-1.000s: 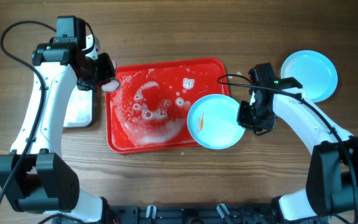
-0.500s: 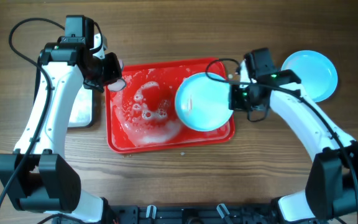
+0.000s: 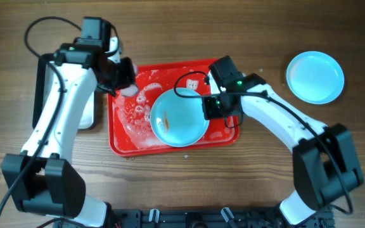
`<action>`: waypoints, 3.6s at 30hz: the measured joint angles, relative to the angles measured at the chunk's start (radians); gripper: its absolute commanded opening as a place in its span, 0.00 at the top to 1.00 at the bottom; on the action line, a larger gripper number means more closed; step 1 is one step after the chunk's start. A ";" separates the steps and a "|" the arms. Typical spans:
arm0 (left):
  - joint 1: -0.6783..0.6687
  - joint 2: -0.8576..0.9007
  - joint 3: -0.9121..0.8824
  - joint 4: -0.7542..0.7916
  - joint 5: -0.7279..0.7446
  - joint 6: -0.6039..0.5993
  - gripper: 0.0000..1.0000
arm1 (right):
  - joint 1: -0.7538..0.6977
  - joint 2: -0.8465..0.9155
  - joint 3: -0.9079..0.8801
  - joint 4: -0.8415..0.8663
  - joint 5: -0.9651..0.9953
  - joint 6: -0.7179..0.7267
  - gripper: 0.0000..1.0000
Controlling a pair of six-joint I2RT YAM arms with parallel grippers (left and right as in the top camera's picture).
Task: Clean dirty plates on tray and stack at the side
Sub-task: 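Move the right gripper back and grip the last plate's rim, then tilt the last plate up and bring the sponge to it, then scrub the last plate with the sponge in the left gripper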
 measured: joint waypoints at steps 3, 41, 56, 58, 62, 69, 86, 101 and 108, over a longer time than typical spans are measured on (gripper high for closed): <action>-0.060 0.001 -0.051 0.035 0.000 -0.019 0.96 | 0.002 0.069 0.086 -0.005 -0.012 0.048 0.96; -0.204 0.202 -0.322 0.519 -0.022 -0.032 0.96 | -0.003 0.205 0.109 0.114 -0.027 0.186 0.96; -0.280 0.239 -0.234 0.258 -0.526 -0.128 0.96 | 0.020 0.207 0.118 0.129 -0.104 0.186 0.96; -0.268 0.248 -0.202 0.240 -0.434 -0.088 0.96 | 0.017 0.207 0.118 0.125 -0.099 0.186 0.96; -0.254 0.249 -0.182 0.229 -0.227 -0.059 0.96 | 0.014 0.207 0.118 0.121 -0.095 0.186 0.96; -0.230 0.254 -0.179 0.072 -0.014 -0.046 0.96 | 0.013 0.207 0.118 0.120 -0.091 0.182 0.96; -0.255 0.293 -0.170 0.376 -0.532 -0.104 0.96 | 0.013 0.207 0.118 0.130 -0.092 0.179 0.96; -0.243 0.310 -0.129 0.250 -0.233 -0.065 0.96 | 0.000 0.207 0.119 0.109 -0.065 0.179 0.96; -0.208 0.344 -0.100 0.248 0.106 -0.027 0.96 | -0.007 0.207 0.119 0.106 -0.038 0.177 0.96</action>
